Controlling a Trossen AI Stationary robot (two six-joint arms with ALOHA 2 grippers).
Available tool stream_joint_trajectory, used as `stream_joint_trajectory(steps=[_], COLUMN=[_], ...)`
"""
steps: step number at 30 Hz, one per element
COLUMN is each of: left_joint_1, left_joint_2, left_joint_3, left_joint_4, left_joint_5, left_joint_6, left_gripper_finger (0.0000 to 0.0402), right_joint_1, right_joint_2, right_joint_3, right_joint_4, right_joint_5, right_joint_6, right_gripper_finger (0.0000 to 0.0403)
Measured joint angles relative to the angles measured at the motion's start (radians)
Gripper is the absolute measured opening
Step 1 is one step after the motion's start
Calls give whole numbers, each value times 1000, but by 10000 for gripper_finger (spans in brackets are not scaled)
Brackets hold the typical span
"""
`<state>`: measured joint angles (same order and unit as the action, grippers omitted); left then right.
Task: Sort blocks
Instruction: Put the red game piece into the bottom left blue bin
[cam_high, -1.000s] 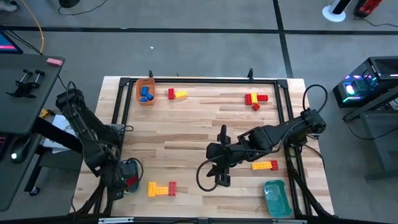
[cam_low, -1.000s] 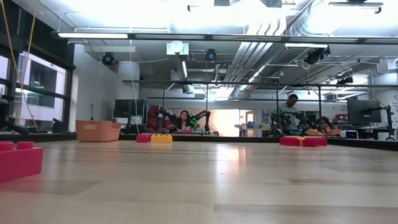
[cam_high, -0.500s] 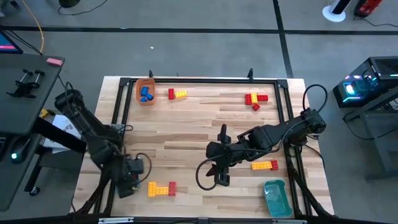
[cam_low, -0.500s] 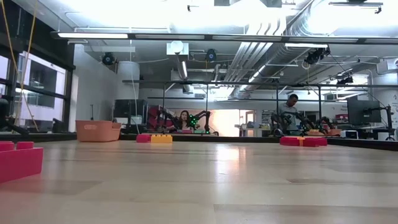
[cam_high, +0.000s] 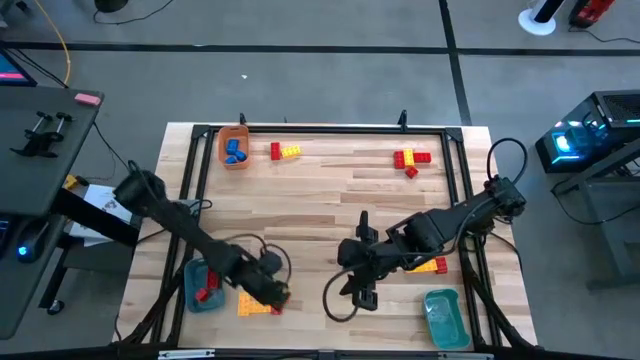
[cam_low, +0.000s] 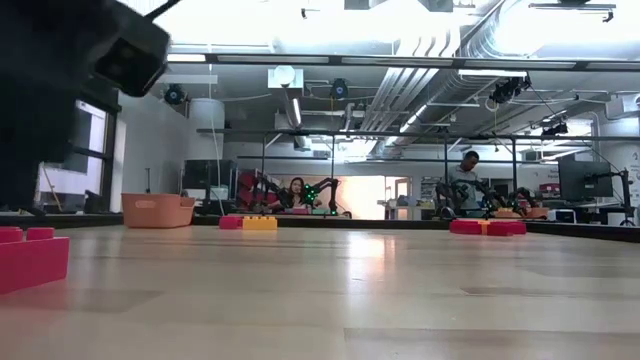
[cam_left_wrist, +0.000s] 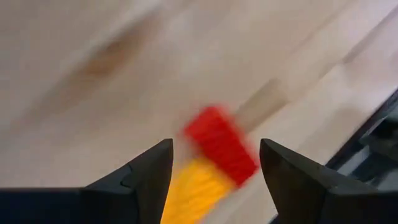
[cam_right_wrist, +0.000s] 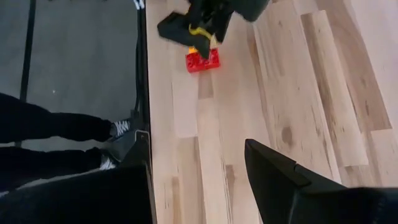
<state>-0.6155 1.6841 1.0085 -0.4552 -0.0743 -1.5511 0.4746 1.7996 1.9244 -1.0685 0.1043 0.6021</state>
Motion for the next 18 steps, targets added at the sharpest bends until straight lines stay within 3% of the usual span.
stream_joint_trajectory(steps=[3,8,14,18], left_joint_1=[-9,-6,-48,-80], left_joint_2=[79,152,177,177], left_joint_3=[89,219,253,251], left_joint_4=[-10,-182,-187,-267], left_joint_5=[-46,-106,-139,-139], left_joint_6=[-52,-86,-71,-54], left_gripper_finger=[213,204,196,138], right_joint_1=[7,6,6,6], right_joint_2=[0,0,0,0], right_joint_3=[0,0,0,0], right_joint_4=[-13,-12,-15,-21], right_joint_5=[0,0,0,0], right_joint_6=[-7,-25,-34,-39], right_gripper_finger=[139,139,139,139])
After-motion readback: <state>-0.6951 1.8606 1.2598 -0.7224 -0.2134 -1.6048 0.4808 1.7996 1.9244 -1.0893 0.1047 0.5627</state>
